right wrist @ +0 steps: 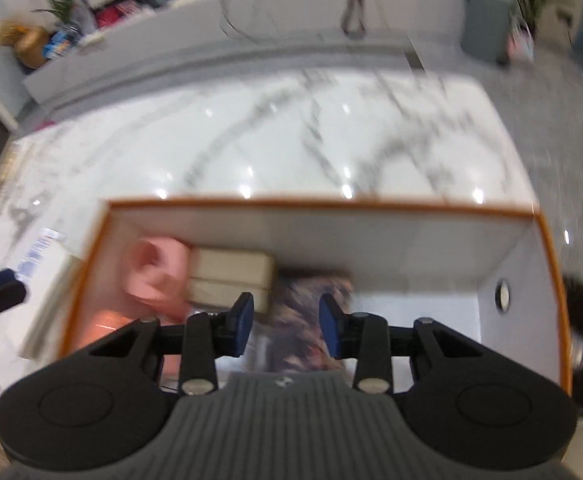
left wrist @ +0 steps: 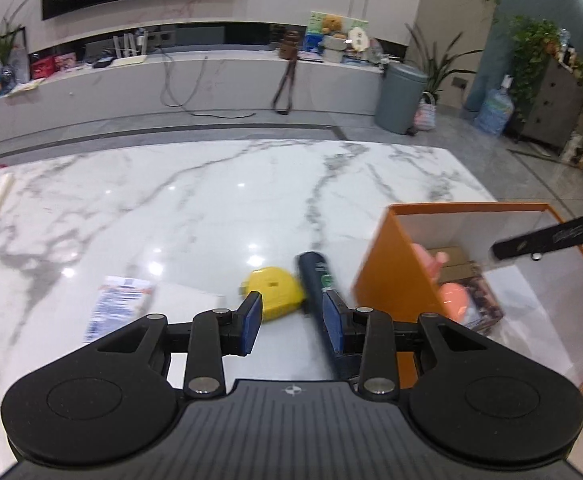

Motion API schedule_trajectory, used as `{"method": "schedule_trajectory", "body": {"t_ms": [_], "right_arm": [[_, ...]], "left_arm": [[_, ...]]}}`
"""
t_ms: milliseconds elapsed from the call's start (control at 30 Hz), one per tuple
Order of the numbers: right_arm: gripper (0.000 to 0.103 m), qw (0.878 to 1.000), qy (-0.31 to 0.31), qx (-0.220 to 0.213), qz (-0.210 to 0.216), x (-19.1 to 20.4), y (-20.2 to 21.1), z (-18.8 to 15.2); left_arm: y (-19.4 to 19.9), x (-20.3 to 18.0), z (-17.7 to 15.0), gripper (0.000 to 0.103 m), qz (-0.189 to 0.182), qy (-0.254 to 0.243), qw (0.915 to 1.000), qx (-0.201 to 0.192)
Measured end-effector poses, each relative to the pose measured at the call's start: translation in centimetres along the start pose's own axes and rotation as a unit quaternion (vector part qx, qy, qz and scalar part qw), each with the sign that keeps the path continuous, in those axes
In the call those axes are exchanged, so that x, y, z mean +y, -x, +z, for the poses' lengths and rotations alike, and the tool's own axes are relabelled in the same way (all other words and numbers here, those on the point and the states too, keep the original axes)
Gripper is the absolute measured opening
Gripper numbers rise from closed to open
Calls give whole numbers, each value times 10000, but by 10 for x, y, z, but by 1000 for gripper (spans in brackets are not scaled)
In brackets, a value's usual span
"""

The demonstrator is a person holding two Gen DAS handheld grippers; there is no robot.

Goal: Organize rigid objects
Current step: 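Move the left tool to the white box while the right tool moves to the yellow tape measure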

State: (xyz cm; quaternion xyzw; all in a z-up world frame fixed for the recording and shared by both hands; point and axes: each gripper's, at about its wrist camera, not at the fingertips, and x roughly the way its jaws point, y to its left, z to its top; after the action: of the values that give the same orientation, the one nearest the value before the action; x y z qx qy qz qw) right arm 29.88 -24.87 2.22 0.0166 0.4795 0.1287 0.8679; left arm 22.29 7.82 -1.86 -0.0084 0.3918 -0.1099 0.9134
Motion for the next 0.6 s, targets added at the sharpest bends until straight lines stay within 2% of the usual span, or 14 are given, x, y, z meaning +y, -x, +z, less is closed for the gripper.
{"method": "schedule_trajectory", "body": {"t_ms": [133,233,333,400,467,500,600], "right_arm": [[37,9975,392,-493,334,38,32,7],[37,9928,734,-668,676,75,42,10],[37,9893,939,-633,921,112,37,9],[40,9890,930,-526,1019,134,26,6],[41,9893,880,-362,1108,154,12,-3],[41,9892,905,-310,1113,164,4,-8],[41,9897,1134,-238,841,190,-19,-28]], "left_arm": [[8,29,1,42,213,370,9991,17],[11,51,2,42,252,664,9975,-44],[12,68,-1,42,219,821,9964,51],[11,73,-4,42,247,748,9967,218],[6,77,-9,48,215,657,9968,394],[3,79,-13,53,190,668,9964,492],[-10,84,-23,55,168,620,9955,695]]}}
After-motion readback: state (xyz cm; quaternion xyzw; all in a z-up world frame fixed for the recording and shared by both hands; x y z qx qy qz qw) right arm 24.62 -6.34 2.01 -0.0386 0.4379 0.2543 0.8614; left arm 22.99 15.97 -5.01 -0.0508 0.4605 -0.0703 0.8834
